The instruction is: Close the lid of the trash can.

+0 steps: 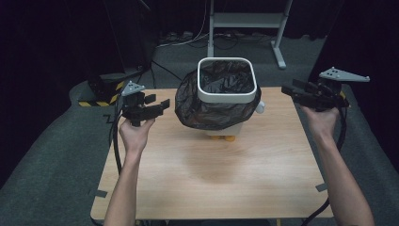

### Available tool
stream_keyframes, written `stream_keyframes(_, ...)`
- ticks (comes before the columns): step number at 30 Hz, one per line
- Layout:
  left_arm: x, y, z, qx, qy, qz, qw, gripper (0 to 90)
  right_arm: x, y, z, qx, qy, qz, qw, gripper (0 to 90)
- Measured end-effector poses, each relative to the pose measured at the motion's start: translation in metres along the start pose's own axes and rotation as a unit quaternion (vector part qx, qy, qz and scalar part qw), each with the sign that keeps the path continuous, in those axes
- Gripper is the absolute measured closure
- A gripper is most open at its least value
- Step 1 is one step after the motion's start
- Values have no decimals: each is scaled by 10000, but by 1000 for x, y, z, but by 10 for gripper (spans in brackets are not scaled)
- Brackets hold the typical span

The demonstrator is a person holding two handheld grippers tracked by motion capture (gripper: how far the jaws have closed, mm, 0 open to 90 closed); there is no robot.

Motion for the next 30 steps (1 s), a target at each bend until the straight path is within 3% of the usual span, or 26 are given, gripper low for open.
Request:
stream_keyframes(17, -10, 2, 5, -48, -72, -113, 9999, 374, -20, 8, 0, -3, 8, 139, 9999, 433)
stream_keyframes(30, -11, 11, 12, -60, -146, 17, 9999, 375, -37, 15, -3, -45, -39, 222, 9997, 435)
Point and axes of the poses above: each handheld gripper's, and its own axes: z roughly forward along the jaws, x roughly out of its top, y roughly to its right, the point moved 1 cm from there along z, roughly forward along the jaws, and after that the axes turned 9 degrees about z, right-handed, at the moved point
